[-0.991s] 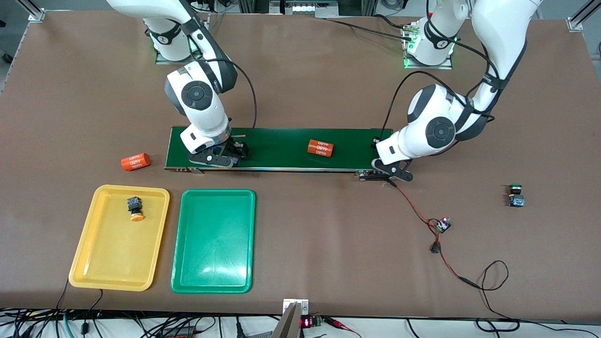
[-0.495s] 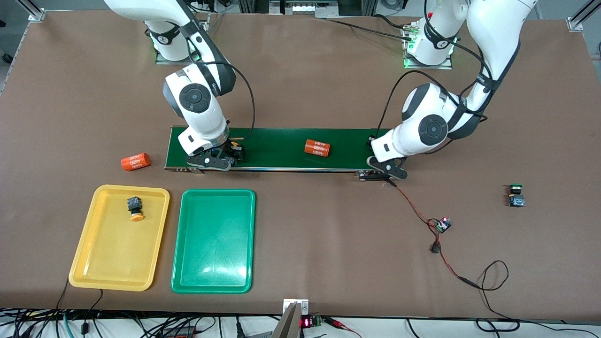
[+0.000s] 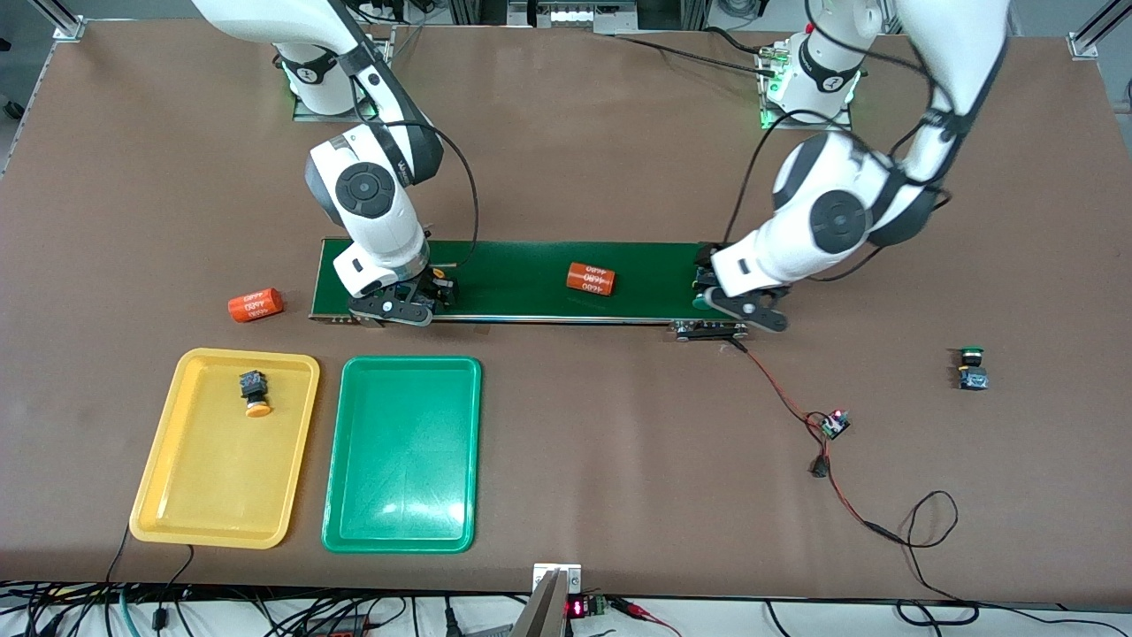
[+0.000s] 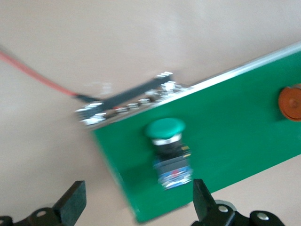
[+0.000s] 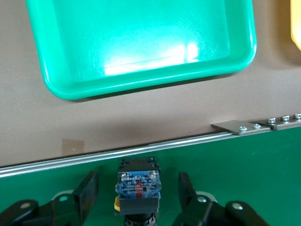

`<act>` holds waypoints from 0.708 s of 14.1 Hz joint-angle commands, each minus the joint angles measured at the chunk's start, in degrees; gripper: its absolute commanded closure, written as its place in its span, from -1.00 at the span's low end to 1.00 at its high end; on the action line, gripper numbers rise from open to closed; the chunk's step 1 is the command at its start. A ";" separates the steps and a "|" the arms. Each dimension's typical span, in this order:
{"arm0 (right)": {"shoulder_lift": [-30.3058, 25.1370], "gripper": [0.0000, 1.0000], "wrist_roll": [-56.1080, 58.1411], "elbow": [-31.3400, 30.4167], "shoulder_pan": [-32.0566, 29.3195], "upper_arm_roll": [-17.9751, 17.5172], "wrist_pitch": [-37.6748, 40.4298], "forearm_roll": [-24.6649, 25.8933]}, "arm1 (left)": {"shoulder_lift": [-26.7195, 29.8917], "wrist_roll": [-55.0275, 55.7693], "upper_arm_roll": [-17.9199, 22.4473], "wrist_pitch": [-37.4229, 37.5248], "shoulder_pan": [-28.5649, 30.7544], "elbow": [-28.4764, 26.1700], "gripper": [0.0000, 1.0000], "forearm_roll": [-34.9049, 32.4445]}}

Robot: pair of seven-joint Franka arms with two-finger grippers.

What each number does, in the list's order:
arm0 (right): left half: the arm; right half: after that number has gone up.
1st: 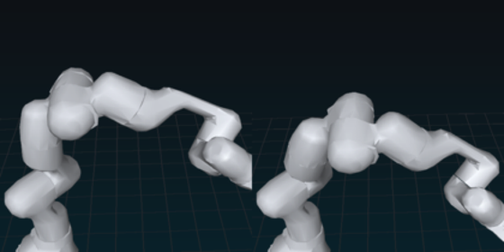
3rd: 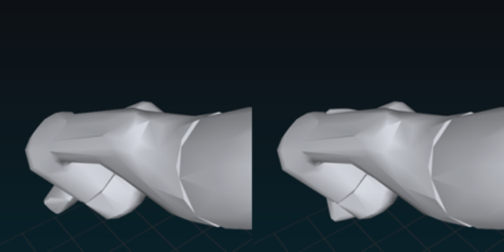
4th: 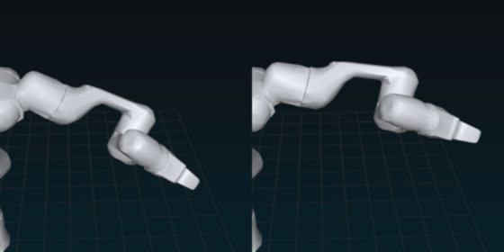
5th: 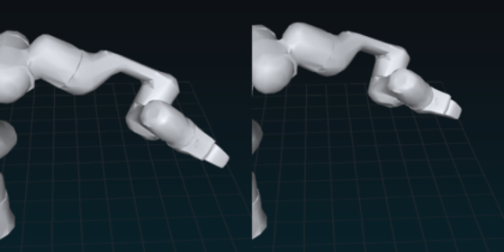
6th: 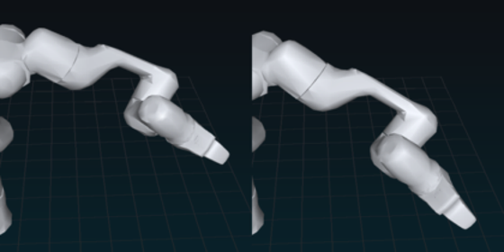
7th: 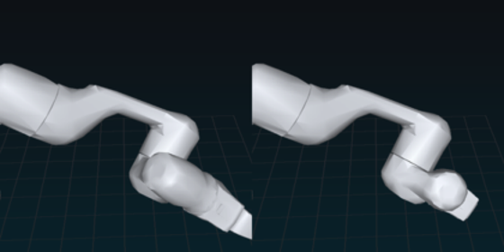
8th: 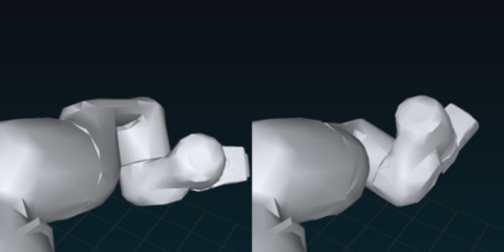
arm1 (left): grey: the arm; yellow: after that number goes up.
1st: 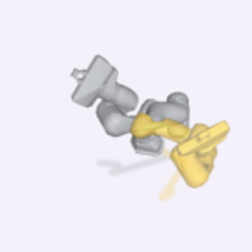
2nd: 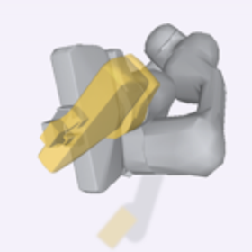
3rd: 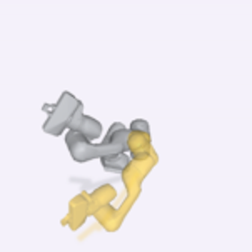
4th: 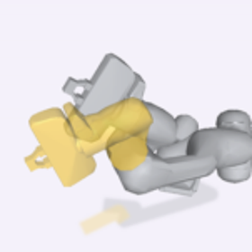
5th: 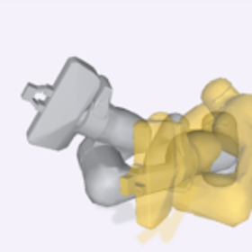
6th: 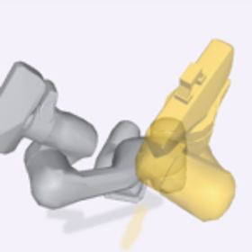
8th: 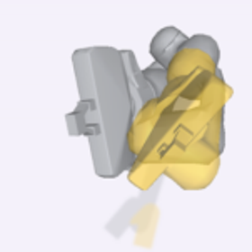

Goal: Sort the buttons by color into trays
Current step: 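Lower the green button onto the belt end with the left gripper, then carry the yellow button to the yellow tray while the left gripper withdraws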

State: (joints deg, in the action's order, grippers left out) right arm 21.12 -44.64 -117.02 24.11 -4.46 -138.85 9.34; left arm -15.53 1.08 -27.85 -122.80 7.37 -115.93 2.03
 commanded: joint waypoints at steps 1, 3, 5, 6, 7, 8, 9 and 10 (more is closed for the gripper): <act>1.20 -0.23 0.25 1.18 0.67 0.51 0.16 1.03 | 1.04 -2.12 1.56 1.78 8.07 1.23 -1.00 -3.59; 1.29 0.19 0.69 1.18 0.58 0.51 0.16 1.12 | 0.24 -3.98 4.80 1.86 10.81 1.85 -1.00 -4.05; 1.29 0.50 1.39 1.18 0.49 0.60 0.16 1.12 | -0.20 -4.86 6.65 3.43 12.56 1.85 -1.00 -4.22; 1.29 0.65 1.48 1.18 0.49 0.60 0.16 1.12 | -0.55 -4.86 8.49 3.53 12.93 1.85 -1.00 -4.31; 1.29 0.70 1.66 1.18 0.58 1.12 0.25 1.21 | -0.99 -5.12 11.12 3.54 13.28 1.85 -1.00 -5.18; 1.03 0.71 2.62 1.27 0.76 1.73 0.34 1.21 | -1.86 -5.30 13.06 3.10 14.15 2.03 -1.00 -5.63; 0.33 0.71 4.28 1.27 0.67 1.83 0.95 1.04 | -2.83 -5.39 13.86 2.83 15.29 2.99 -1.00 -5.63; -0.72 0.71 5.43 1.27 0.67 2.26 2.34 1.03 | -3.88 -5.39 14.39 2.66 16.61 4.21 -1.00 -5.63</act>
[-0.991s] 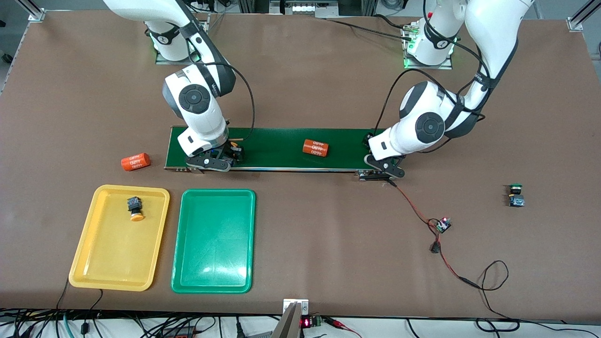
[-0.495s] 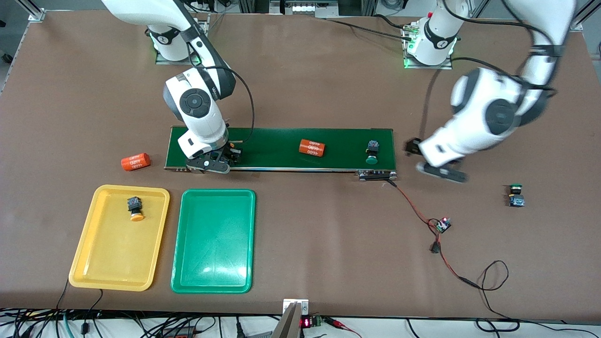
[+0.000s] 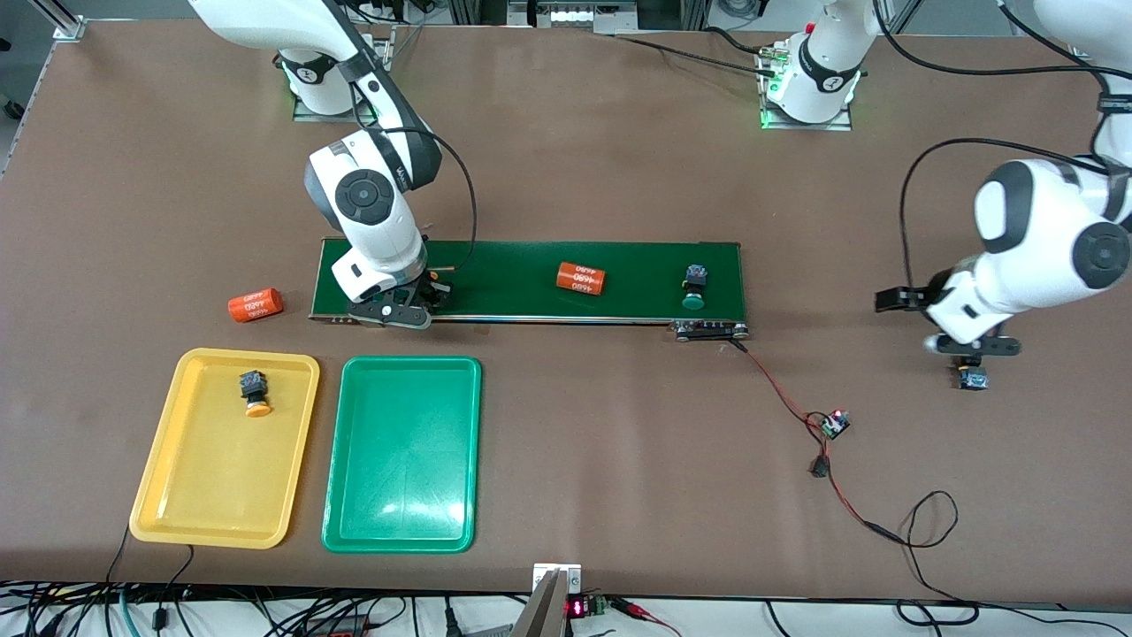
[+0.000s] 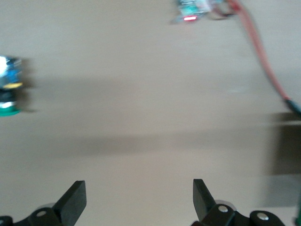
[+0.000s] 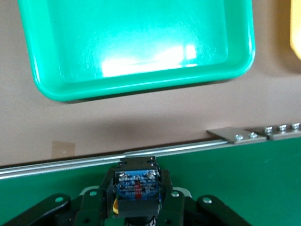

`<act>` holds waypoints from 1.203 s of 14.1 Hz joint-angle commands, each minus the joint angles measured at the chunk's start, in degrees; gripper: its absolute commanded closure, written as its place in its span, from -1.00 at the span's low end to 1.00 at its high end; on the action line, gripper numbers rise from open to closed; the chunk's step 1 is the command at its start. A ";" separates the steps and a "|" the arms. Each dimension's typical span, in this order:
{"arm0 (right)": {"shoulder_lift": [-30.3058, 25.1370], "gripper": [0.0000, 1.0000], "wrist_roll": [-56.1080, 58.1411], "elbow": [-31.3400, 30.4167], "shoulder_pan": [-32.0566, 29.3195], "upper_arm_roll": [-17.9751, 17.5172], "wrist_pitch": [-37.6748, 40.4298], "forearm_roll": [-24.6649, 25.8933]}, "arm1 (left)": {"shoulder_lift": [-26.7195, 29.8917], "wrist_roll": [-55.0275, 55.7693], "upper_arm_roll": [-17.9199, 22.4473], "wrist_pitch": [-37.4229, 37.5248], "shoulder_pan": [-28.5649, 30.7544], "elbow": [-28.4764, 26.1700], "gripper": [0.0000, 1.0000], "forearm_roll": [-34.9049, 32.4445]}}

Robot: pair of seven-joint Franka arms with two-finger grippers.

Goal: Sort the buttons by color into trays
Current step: 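Carry the yellow button to the yellow tray while the left gripper withdraws, then release the yellow button into the tray while the left gripper grasps a green button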

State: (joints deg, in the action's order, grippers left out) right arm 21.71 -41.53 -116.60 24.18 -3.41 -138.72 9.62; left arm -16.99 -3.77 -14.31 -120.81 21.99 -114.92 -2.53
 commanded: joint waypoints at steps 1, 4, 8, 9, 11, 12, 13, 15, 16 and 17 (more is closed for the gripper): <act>-2.62 0.70 4.24 1.02 0.61 1.56 4.92 0.75 | -3.57 -0.45 0.87 0.66 3.40 4.95 -1.00 -1.08; -5.71 0.69 12.67 1.55 0.17 3.49 9.87 0.84 | -11.20 -0.97 0.87 -0.13 7.97 12.50 -1.00 -3.52; -6.86 0.63 23.31 1.46 -0.96 8.50 10.05 1.28 | -19.04 -2.38 0.78 -0.22 7.89 21.38 -1.00 -9.51; -6.86 0.62 25.34 1.46 -2.71 8.60 10.05 2.41 | -19.57 -2.47 0.78 -0.22 8.07 21.57 -1.00 -9.52; -6.86 0.62 29.03 1.46 -6.49 8.77 9.61 7.50 | -20.54 -2.65 0.87 -0.31 8.07 21.58 -1.00 -9.69; -6.77 0.63 31.14 1.46 -7.99 8.69 9.00 8.04 | -21.07 -2.73 0.78 -0.57 8.33 21.66 -1.00 -9.87; -6.68 0.63 34.20 1.46 -9.57 8.68 7.77 8.05 | -21.07 -3.43 0.86 -1.61 8.51 21.58 -1.00 -9.95; -6.24 0.62 40.18 1.46 -13.00 8.60 5.49 8.05 | -21.42 -5.27 0.78 -2.15 9.21 20.96 -1.00 -9.87; -5.89 0.63 42.04 1.46 -14.49 8.51 4.17 7.96 | -22.03 -6.59 0.78 -2.41 9.30 21.14 -1.00 -9.87; -5.19 0.63 43.10 1.46 -15.46 8.51 3.03 7.87 | -22.30 -8.69 0.78 -3.02 9.39 21.22 -1.00 -9.87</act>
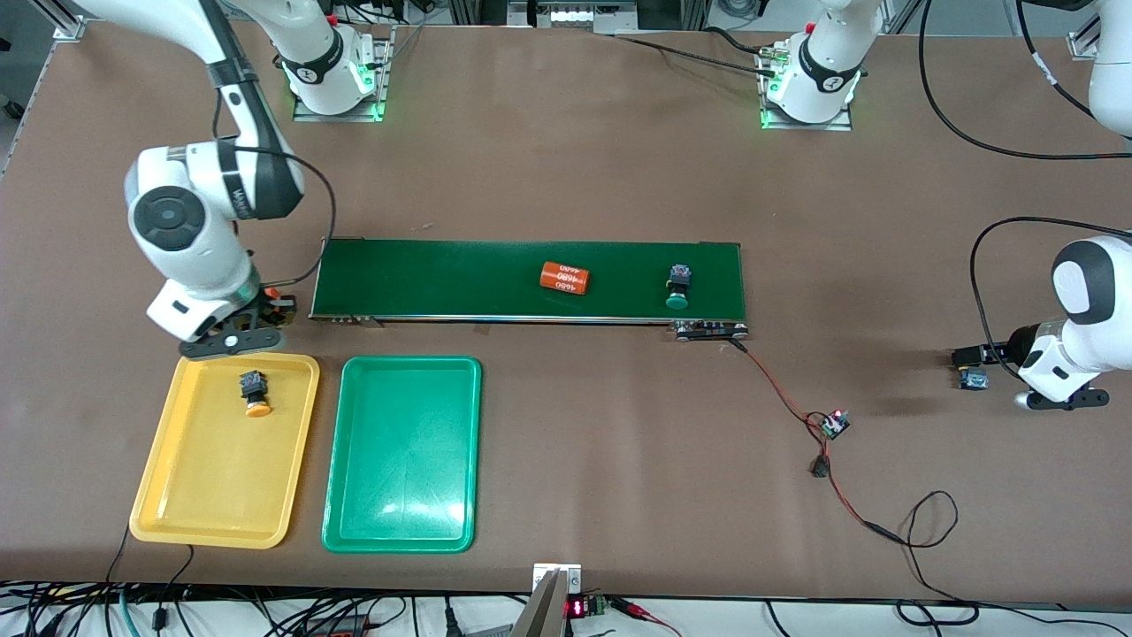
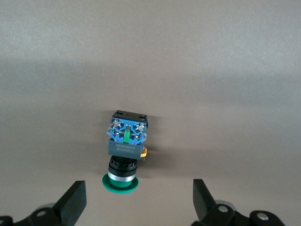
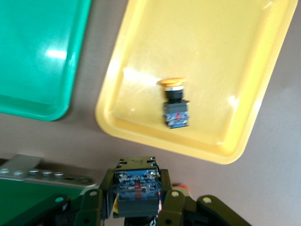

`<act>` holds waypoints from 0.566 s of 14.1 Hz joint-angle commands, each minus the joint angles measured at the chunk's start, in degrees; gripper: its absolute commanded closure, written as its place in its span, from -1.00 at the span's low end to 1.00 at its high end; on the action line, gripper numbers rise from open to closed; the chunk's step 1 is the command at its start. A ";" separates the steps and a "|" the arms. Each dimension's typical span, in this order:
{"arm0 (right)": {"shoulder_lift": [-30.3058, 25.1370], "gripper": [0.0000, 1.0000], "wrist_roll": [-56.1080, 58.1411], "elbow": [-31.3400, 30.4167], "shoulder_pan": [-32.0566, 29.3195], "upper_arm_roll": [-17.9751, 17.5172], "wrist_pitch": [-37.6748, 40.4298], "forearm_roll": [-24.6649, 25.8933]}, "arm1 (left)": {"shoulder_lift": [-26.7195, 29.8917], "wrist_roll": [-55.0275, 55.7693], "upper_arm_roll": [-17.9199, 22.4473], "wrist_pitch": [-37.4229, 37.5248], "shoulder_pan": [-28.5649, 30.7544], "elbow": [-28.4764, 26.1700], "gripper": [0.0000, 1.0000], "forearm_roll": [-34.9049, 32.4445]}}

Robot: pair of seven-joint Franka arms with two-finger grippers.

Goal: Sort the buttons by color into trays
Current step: 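Release the yellow button into the tray while the left gripper grasps a green button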

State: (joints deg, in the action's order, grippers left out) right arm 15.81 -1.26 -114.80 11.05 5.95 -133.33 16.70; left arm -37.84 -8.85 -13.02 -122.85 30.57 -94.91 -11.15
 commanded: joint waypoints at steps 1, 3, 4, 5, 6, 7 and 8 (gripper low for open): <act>1.06 0.63 3.53 -0.34 -3.05 -0.85 -3.59 0.79 | -1.62 -5.02 -0.43 -1.34 0.89 1.22 -1.00 -1.25; 2.72 0.63 6.69 -0.34 -4.89 -0.85 -7.54 0.79 | -2.41 -5.47 -0.43 -2.21 0.89 1.31 -1.00 -1.25; 3.43 0.63 7.75 -0.34 -5.60 -0.85 -9.30 0.79 | -2.94 -5.47 -0.43 -2.74 0.89 1.22 -1.00 -1.25; 4.22 0.63 8.89 -0.34 -6.21 -0.85 -11.58 0.79 | -3.20 -5.47 -0.43 -3.18 0.89 1.31 -1.00 -1.25; 4.83 0.63 9.60 -0.25 -6.57 -0.85 -13.69 0.70 | -3.29 -5.56 -0.43 -3.19 1.15 1.31 -1.00 -1.25; 5.62 0.62 9.95 -0.16 -6.75 -0.85 -15.36 0.70 | -3.29 -5.56 -0.52 -3.53 1.68 1.31 -1.00 -1.25; 6.59 0.62 10.39 -0.07 -6.92 -0.77 -17.73 0.70 | -3.38 -5.56 -0.52 -3.54 1.77 1.31 -1.00 -1.25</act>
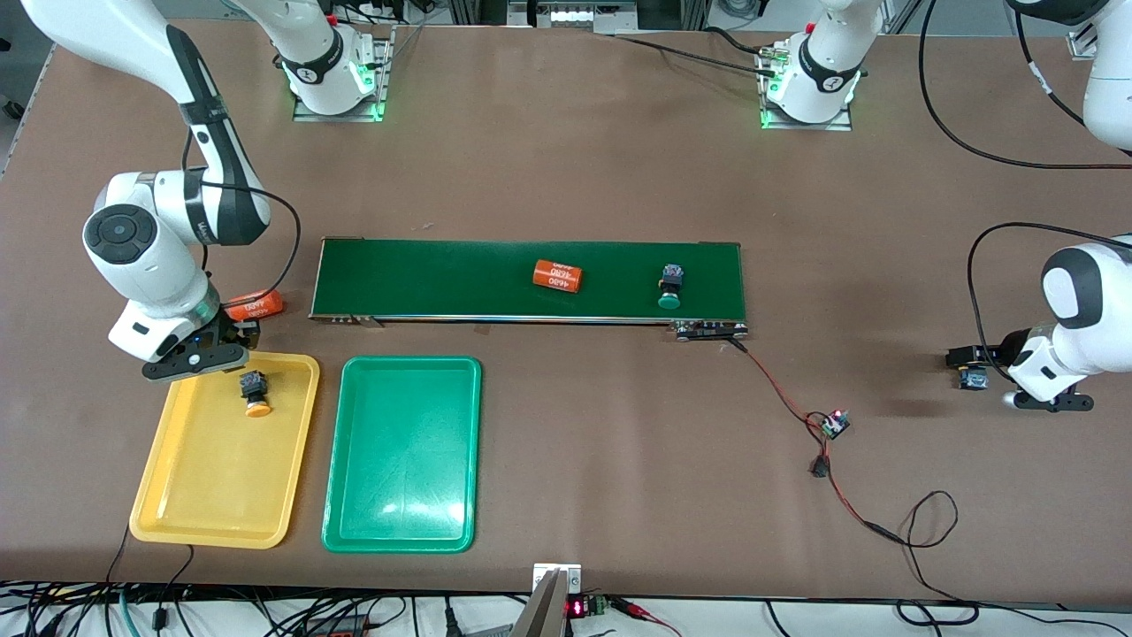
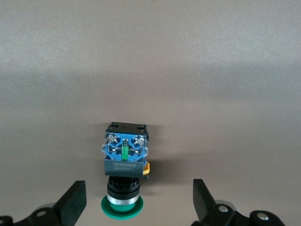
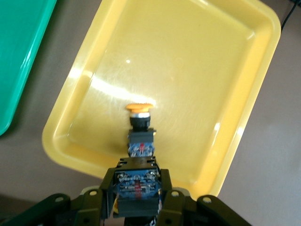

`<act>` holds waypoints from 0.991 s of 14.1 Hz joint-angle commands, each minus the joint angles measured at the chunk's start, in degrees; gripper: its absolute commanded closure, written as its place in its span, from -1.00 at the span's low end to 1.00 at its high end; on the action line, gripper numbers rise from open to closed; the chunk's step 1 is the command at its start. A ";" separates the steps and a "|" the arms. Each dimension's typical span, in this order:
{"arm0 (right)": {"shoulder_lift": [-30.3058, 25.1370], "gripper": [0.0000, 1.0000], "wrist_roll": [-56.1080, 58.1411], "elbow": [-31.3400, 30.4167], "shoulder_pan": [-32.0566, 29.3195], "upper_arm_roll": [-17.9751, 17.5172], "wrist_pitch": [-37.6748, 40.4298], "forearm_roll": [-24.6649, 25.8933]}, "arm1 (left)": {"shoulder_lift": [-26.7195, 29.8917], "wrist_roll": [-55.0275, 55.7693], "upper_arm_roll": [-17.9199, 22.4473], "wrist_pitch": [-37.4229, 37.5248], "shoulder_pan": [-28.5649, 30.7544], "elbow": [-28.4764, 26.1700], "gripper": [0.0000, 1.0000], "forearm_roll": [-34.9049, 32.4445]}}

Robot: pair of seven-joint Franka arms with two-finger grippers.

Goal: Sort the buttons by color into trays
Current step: 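Release the yellow button into the tray while the left gripper grasps a green button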

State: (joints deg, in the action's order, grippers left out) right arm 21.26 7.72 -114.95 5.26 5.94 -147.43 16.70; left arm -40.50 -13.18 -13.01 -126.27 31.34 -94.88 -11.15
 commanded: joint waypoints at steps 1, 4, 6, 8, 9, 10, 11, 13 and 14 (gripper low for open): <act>1.76 0.62 3.16 0.17 -1.65 -0.76 -5.83 0.52 | -0.99 -1.24 -0.43 -0.12 1.01 1.37 -1.00 -1.25; 3.52 0.62 8.88 0.34 -3.67 -0.76 -10.67 0.43 | -1.08 -1.24 -0.43 -0.21 0.92 1.37 -1.00 -1.33; 5.28 0.62 10.64 0.87 -5.08 -0.76 -13.48 0.70 | -1.51 -1.24 -0.43 -1.60 0.83 1.28 -1.00 -2.12; 6.86 0.62 12.75 1.22 -6.39 -0.84 -16.12 0.70 | -1.87 -1.24 -0.43 -2.05 0.83 1.28 -1.00 -2.56; 7.47 0.62 13.37 1.40 -6.84 -0.93 -16.92 0.61 | -1.96 -1.24 -0.43 -2.40 0.83 1.19 -1.00 -2.56; 8.44 0.62 13.55 1.92 -7.02 -0.93 -17.88 0.61 | -2.22 -1.24 -0.43 -2.58 0.83 1.19 -1.00 -2.56; 9.49 0.62 14.16 2.27 -7.37 -0.93 -19.20 0.61 | -2.22 -1.24 -0.43 -2.67 0.92 1.10 -1.00 -2.56; 10.81 0.62 14.26 2.36 -7.46 -1.02 -21.14 0.61 | -2.22 -1.24 -0.43 -4.07 1.01 0.49 -1.00 -2.56; 11.26 0.54 14.26 2.54 -7.46 -1.02 -21.67 0.52 | -2.22 -1.32 -0.43 -4.16 0.92 0.40 -0.94 -2.65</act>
State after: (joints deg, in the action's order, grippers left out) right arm 30.95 21.04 -113.89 -1.14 5.92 -167.53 16.70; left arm -42.21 -13.77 -13.01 -129.52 31.86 -94.88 -12.36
